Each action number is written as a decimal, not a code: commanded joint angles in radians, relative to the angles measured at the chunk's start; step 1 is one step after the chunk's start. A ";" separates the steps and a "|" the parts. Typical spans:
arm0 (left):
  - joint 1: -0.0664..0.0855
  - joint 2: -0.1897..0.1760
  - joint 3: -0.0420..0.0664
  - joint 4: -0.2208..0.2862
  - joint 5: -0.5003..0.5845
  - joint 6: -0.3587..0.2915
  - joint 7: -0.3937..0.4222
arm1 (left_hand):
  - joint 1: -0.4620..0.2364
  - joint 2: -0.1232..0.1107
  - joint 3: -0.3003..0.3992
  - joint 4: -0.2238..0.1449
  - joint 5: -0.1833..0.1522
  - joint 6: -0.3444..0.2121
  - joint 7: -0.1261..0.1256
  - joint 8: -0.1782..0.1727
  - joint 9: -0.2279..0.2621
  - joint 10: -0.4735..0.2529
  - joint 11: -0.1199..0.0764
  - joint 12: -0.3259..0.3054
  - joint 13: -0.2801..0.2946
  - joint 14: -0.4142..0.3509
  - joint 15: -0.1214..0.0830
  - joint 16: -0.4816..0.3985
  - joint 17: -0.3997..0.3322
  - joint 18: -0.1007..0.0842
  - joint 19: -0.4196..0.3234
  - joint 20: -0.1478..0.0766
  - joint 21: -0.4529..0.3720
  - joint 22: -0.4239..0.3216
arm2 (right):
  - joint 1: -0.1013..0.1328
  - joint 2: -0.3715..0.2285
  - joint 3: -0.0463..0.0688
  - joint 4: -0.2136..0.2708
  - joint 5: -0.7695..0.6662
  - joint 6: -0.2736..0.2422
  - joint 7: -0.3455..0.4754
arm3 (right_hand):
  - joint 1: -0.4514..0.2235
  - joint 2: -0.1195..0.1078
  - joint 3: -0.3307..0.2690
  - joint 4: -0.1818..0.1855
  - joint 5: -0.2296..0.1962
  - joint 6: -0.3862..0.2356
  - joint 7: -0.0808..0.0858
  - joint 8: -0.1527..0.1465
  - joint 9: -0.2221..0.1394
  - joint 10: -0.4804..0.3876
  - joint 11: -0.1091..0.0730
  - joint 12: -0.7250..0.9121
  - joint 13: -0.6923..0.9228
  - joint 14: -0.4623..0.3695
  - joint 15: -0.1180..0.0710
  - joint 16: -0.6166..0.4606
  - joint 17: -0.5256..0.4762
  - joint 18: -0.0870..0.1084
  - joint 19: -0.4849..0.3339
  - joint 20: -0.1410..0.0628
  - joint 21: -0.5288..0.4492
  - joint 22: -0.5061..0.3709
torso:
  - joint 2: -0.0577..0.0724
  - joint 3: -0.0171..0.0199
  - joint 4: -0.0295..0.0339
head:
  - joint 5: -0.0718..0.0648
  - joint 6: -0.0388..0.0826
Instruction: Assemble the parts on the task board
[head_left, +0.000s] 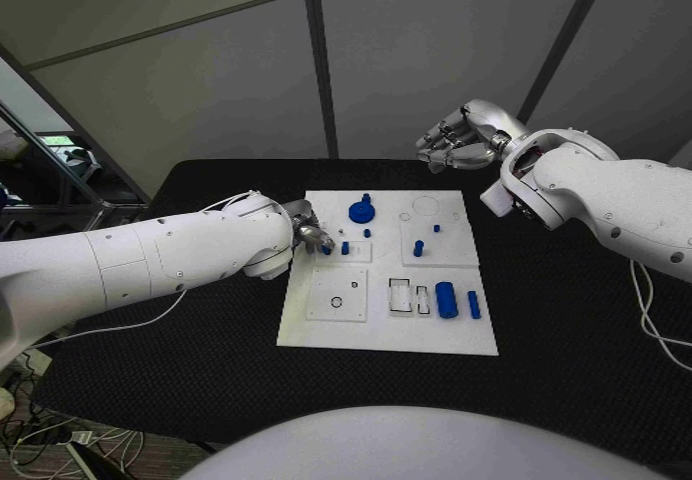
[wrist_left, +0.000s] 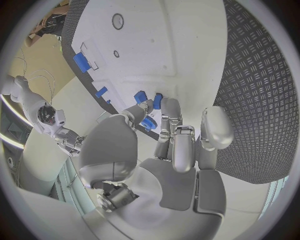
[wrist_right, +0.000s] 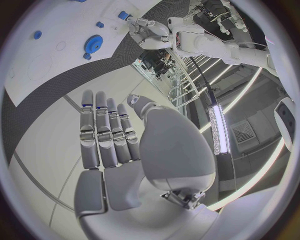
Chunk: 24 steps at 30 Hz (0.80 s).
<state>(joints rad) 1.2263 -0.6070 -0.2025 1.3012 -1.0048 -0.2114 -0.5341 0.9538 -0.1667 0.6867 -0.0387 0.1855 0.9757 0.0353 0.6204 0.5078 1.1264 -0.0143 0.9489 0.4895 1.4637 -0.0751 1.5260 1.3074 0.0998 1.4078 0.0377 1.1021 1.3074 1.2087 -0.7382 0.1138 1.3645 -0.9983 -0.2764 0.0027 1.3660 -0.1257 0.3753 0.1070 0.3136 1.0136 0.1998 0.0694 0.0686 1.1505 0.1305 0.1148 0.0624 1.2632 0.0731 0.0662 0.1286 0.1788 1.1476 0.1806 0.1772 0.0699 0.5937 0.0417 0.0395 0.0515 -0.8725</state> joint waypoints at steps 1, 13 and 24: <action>0.001 0.000 0.000 0.001 -0.006 0.012 -0.006 | -0.006 0.002 -0.006 -0.001 0.002 0.009 0.002 -0.004 -0.001 0.003 -0.012 0.004 0.001 0.066 -0.002 0.004 0.152 -0.015 0.006 -0.001 0.005 0.151 | 0.002 0.000 0.001 0.001 -0.005 0.000 0.001 | 0.008 -0.001 0.005 -0.002 0.006 -0.007 0.003 -0.002 -0.001 -0.003 0.005 -0.005 0.001 0.000 0.006 -0.002 -0.001 0.005 0.008 -0.001 -0.007 -0.001 | 0.000 -0.0003 0.0005 | 0.000 0.000; 0.001 -0.002 0.000 -0.003 -0.005 -0.003 -0.005 | -0.061 0.003 -0.093 0.070 -0.032 0.018 0.005 -0.005 -0.021 -0.001 -0.009 0.022 0.009 0.066 0.001 0.004 0.152 -0.015 0.007 0.000 0.006 0.151 | 0.002 0.001 0.001 0.000 -0.005 0.000 0.002 | 0.009 -0.002 0.005 -0.003 0.006 -0.007 0.003 -0.002 -0.001 -0.003 0.005 -0.005 0.001 0.000 0.006 -0.002 -0.002 0.005 0.008 -0.002 -0.007 -0.001 | 0.000 -0.0004 0.0003 | -0.001 0.000; 0.000 -0.012 0.000 0.001 -0.004 -0.032 -0.002 | -0.089 0.014 -0.206 0.135 -0.031 0.025 0.007 -0.004 -0.036 -0.005 -0.007 0.038 0.016 0.067 0.003 0.005 0.155 -0.015 0.008 0.002 0.006 0.151 | 0.002 0.002 0.001 -0.002 -0.005 0.002 0.003 | 0.008 -0.002 0.005 -0.002 0.006 -0.007 0.004 -0.002 -0.001 -0.003 0.005 -0.005 0.001 0.000 0.006 -0.001 -0.002 0.005 0.009 -0.001 -0.008 -0.001 | 0.000 -0.0011 0.0006 | -0.005 0.000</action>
<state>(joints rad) 1.2252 -0.6179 -0.2027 1.3007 -1.0048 -0.2237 -0.5345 0.8707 -0.1597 0.4849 0.0970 0.1581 0.9931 0.0414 0.6168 0.4728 1.1274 -0.0226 0.9832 0.5049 1.4637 -0.0751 1.5259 1.3074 0.0998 1.4078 0.0377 1.1059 1.3074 1.2086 -0.7368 0.1138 1.3623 -1.0006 -0.2762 0.0014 1.3660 -0.1257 0.3753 0.1069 0.3136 1.0136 0.1998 0.0694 0.0686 1.1505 0.1305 0.1148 0.0624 1.2632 0.0732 0.0662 0.1277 0.1788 1.1476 0.1806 0.1733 0.0701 0.5936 0.0409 0.0397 0.0474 -0.8725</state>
